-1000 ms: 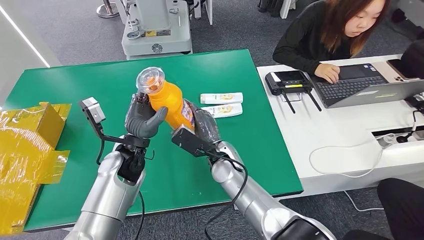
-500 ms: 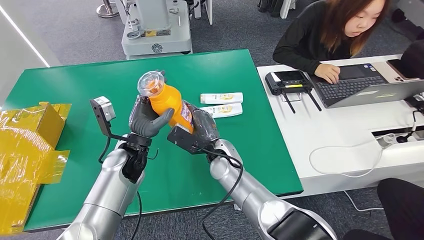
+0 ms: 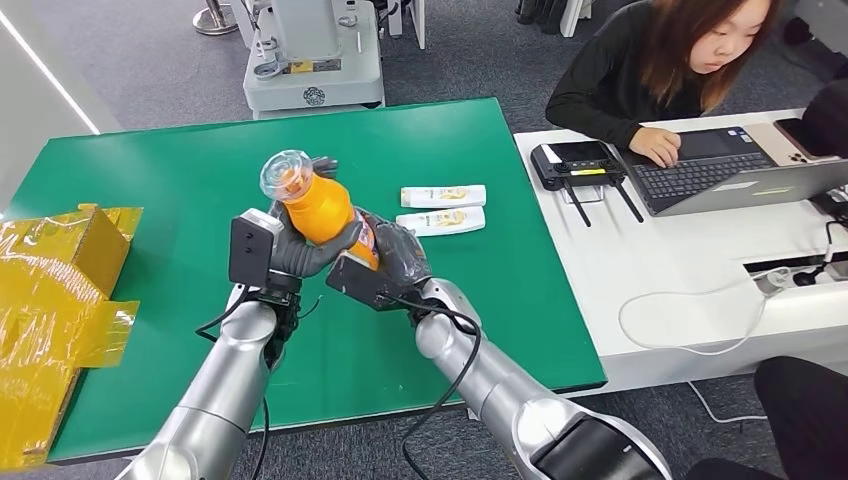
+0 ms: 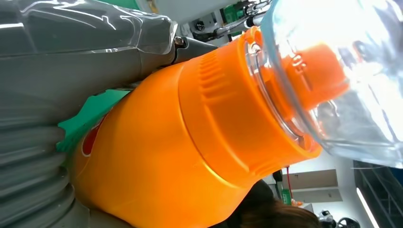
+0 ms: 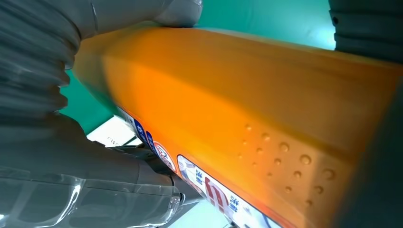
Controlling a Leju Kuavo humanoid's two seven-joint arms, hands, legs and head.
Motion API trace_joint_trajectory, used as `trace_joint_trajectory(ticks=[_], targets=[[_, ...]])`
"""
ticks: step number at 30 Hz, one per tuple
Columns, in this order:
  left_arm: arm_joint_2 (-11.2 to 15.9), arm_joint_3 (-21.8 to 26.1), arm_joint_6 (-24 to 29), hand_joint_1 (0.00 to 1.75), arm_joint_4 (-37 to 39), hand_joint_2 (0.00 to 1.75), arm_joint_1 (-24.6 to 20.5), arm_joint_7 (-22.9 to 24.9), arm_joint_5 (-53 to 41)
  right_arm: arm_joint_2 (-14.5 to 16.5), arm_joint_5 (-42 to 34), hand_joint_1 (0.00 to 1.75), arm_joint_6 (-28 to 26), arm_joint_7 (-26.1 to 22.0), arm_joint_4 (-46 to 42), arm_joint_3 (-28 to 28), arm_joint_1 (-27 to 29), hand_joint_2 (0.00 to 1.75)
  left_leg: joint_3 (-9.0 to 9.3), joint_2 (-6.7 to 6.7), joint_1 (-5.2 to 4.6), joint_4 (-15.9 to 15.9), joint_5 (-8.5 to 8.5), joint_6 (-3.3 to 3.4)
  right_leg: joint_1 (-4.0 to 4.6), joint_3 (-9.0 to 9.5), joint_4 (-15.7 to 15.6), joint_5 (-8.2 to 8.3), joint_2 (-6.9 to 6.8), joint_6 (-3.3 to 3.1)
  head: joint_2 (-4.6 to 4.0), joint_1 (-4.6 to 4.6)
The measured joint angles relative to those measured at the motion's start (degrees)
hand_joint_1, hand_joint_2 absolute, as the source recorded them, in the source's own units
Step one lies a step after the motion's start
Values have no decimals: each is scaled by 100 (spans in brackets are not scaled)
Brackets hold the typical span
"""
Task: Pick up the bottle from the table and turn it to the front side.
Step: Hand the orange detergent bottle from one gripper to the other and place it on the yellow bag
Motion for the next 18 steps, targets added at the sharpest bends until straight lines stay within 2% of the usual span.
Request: trace_joint_trajectory(ticks=[6,8,10,12,18], targets=[[32,0,-102,175,-2,175,53,3,1,1,-4,175,29,-39,26,1,50,175,-1,-1,0,0,0,0,0,0,0,0,-1,0,0,0],[49,1,-225,175,-15,175,73,27,26,1,-14,122,27,-58,23,4,87,175,-1,-1,0,0,0,0,0,0,0,0,-1,0,0,-1],[68,5,-394,175,-38,175,100,66,110,1,-25,35,18,-78,16,10,129,175,-1,-1,0,0,0,0,0,-1,0,0,-1,0,0,0],[95,20,-605,175,-62,175,125,108,237,1,-34,0,-1,-101,2,33,172,175,-1,0,0,0,0,0,0,-2,0,0,0,0,0,0],[178,46,-1092,175,-127,175,207,184,548,0,-104,0,-27,-230,-59,107,282,175,-1,1,0,0,0,0,0,-4,0,0,0,0,0,-1]])
